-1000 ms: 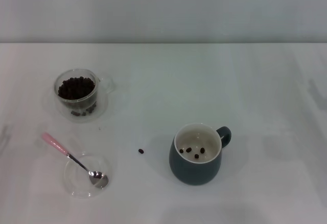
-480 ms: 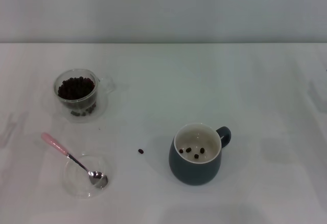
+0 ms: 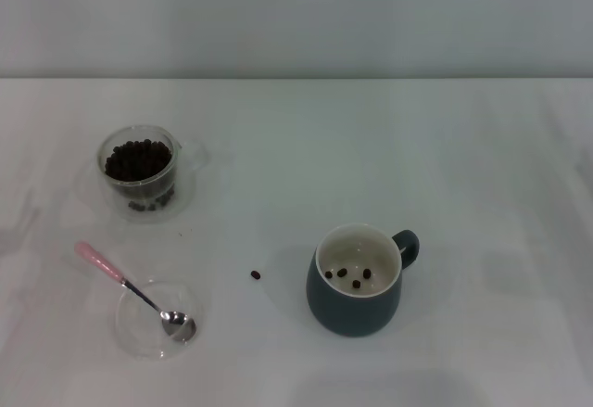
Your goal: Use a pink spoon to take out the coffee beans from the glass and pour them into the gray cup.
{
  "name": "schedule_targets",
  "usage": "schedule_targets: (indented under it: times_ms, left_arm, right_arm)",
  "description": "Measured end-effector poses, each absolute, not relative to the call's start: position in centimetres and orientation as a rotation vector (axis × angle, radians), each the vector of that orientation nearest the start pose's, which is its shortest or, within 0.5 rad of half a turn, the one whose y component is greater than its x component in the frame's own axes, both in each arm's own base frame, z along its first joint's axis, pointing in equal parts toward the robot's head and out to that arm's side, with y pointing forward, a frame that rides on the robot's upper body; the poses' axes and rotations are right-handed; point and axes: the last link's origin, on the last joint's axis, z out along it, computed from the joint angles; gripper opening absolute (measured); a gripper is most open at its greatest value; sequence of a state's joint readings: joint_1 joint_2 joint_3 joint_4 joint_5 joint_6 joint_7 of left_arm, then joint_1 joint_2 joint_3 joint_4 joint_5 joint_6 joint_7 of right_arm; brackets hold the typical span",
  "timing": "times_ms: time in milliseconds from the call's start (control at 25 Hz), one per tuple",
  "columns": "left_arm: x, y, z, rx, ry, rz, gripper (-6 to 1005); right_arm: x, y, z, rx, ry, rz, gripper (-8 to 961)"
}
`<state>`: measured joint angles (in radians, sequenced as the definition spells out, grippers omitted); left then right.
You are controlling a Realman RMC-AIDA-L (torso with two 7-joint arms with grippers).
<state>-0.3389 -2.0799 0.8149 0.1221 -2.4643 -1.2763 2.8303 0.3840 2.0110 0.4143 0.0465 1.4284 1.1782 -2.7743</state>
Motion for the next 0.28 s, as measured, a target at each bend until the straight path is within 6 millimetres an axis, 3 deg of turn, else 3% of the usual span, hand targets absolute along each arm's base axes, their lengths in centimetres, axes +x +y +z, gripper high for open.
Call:
schedule_targets:
  times_ms: [280]
  left_arm:
    - [-36.68, 29.91, 2.62, -1.544, -0.514, -0.679, 893]
  right_arm:
    - [39.24, 30.73, 4.13, -1.371, 0.703, 0.652, 877]
